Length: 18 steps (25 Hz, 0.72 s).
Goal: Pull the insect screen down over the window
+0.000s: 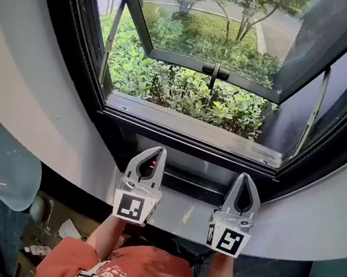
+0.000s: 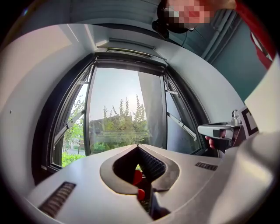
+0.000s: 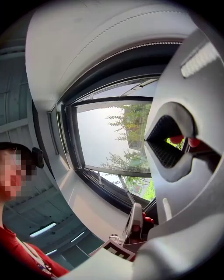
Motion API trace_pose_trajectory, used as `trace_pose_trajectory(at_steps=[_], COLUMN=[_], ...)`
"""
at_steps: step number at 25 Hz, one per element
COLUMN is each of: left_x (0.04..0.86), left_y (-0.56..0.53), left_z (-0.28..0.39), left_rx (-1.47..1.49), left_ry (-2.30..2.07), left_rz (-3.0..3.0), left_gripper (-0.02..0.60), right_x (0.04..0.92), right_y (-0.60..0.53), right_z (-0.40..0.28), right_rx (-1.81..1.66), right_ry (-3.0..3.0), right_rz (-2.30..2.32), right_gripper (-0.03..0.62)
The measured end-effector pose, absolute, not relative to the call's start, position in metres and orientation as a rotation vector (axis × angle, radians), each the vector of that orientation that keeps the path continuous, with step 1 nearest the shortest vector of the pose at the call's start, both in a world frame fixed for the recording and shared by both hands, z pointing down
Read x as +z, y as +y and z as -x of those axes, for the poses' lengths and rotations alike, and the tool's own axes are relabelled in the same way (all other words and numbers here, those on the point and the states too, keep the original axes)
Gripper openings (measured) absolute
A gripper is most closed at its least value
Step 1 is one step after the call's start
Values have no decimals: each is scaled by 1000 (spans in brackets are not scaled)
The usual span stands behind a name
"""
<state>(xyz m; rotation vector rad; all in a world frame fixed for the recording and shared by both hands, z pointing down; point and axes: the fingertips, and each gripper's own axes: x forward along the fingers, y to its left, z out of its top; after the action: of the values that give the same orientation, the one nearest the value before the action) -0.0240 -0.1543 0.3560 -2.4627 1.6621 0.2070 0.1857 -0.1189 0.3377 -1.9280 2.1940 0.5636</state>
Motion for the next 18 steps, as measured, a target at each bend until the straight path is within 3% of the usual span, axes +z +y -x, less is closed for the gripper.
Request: trace_pose_trajectory(at_steps=[18], left_x=[210], left_y=[-187], left_z=[53], left_rx=[500], left_ry=[1516], left_rz=[2212], left_gripper=[5], right_x=[203], right_y=[-137], right_z=[-202], right_rx=[909], right_ry=[1947], right_rz=[1809], right_gripper=[9])
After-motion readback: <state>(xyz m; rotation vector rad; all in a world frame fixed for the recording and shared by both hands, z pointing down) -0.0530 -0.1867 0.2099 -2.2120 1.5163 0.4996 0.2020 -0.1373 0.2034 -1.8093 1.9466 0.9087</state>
